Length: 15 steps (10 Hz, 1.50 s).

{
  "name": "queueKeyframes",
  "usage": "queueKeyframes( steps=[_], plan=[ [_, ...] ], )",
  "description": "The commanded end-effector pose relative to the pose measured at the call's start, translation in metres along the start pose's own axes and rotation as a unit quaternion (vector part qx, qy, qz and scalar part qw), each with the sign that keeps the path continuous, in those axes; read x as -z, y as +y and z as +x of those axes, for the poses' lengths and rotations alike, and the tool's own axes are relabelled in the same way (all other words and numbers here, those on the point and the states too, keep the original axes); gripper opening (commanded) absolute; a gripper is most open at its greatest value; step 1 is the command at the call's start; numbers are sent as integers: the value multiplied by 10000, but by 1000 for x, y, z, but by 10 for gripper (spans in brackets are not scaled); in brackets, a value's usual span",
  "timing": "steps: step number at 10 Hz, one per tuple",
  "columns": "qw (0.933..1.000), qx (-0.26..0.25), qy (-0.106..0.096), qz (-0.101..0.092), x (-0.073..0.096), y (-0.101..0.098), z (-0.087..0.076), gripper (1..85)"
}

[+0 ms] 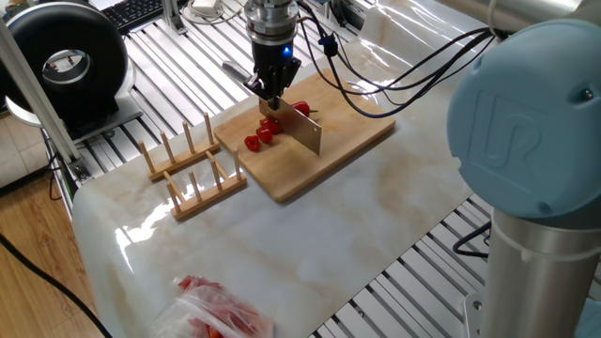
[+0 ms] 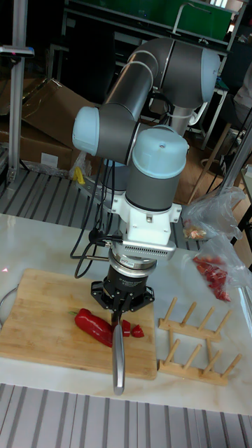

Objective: Chop the chili peppers

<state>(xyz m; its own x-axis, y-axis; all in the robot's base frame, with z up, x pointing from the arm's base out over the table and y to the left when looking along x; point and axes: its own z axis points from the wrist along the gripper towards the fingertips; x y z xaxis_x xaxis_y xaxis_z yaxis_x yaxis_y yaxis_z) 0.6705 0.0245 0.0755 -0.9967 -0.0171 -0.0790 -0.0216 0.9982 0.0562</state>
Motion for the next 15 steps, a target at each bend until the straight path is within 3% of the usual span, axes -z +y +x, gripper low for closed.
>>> queueKeyframes(
  steps=[1, 5, 7, 10, 15],
  plan=[
    [9996, -277, -31, -91, 3, 3, -4, 13],
    [9990, -417, 118, 103, 4, 2, -6, 13],
    [9980, -315, 526, 183, 7, -1, 15, 13],
    [9960, -201, 858, 138, 16, 0, 34, 13],
    [9959, -156, 882, 133, 3, -4, 35, 13]
  ],
)
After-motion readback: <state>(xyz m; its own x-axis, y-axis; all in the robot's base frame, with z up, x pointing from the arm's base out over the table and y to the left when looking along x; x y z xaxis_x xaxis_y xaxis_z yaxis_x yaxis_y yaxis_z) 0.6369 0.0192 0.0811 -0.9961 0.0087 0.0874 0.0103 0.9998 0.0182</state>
